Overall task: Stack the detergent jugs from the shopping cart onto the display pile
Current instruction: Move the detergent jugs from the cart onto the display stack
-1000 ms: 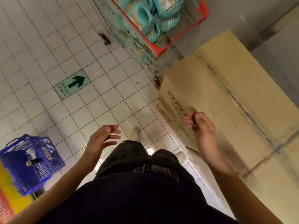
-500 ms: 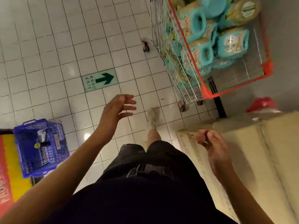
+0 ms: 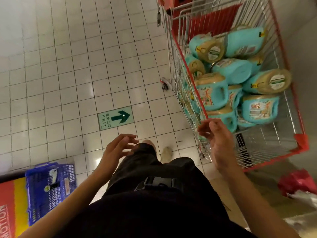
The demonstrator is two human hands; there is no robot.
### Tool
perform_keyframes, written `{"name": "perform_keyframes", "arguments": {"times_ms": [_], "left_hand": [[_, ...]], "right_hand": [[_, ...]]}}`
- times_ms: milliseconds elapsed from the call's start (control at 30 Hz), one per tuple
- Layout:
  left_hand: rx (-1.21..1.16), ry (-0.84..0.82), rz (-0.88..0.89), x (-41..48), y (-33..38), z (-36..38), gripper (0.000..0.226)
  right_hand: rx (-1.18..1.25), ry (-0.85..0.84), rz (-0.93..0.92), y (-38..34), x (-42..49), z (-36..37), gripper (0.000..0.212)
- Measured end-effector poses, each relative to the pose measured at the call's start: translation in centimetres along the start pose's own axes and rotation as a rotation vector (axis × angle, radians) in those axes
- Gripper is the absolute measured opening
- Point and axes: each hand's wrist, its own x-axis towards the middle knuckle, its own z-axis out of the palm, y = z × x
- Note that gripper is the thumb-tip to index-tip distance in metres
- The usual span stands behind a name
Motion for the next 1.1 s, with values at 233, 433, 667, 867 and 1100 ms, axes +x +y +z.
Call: {"name": "perform_keyframes", "arguments": {"times_ms": [233, 433, 667, 867, 1100], "left_hand": [[-0.004, -0.072, 0.006, 12.3, 7.7, -1.0, 0.054], [0.137, -0.341, 0.051, 24.4, 15.9, 1.2, 0.046], [0.329, -0.627, -0.004, 32.8, 22.0, 7.8, 0.037], [0.713, -0.658, 0.044, 36.0, 20.7, 16.1, 0.018], [1.242, -0.590, 0.063, 38.3, 18.0, 23.2, 0.044]], "right_hand": [[0.043, 0.122, -0.025, -4.3, 9.4, 2.8, 0.026], [0.107, 0.366, 0.014, -5.1, 13.7, 3.9, 0.032], [-0.024, 0.516, 0.137, -4.8, 16.0, 2.7, 0.031], [-0.238, 0.521, 0.226, -3.0, 19.0, -2.0, 0.024], [-0.543, 0.339, 0.314, -0.1, 25.9, -6.0, 0.055]]}}
